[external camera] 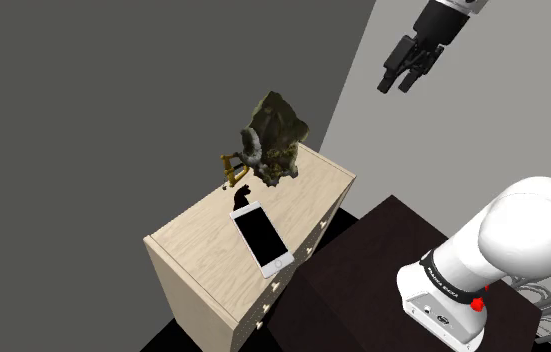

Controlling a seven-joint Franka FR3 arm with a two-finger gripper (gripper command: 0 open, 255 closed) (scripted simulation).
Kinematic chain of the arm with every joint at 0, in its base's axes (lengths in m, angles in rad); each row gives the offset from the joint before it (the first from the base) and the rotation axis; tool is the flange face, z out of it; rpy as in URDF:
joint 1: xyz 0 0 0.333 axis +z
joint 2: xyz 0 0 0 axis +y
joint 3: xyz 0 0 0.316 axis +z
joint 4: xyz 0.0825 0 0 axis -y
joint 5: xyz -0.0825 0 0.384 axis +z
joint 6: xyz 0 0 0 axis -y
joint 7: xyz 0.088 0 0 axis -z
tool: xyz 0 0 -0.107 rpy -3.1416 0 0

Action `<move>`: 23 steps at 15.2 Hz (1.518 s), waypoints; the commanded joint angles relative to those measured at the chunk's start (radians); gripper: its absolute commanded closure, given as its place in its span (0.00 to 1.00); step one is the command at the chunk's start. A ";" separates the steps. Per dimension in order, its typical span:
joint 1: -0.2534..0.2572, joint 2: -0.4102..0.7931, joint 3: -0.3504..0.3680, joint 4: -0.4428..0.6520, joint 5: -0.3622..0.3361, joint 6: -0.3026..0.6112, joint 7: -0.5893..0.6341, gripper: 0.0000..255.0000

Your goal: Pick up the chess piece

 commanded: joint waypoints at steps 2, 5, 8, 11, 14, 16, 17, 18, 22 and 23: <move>0.007 0.011 0.021 -0.011 0.008 0.022 0.018 0.00; 0.029 0.053 0.084 -0.039 0.029 0.089 0.074 0.00; 0.049 0.108 0.146 -0.054 0.048 0.157 0.130 0.00; 0.066 0.176 0.208 -0.058 0.060 0.225 0.187 0.00; 0.080 0.256 0.270 -0.051 0.065 0.292 0.246 0.00; 0.086 0.315 0.311 -0.039 0.062 0.335 0.287 0.00; 0.088 0.346 0.331 -0.031 0.058 0.356 0.309 0.00; 0.091 0.379 0.351 -0.022 0.052 0.377 0.332 0.00; 0.095 0.518 0.427 0.026 0.010 0.452 0.431 0.00; 0.096 0.555 0.445 0.041 -0.006 0.469 0.458 0.00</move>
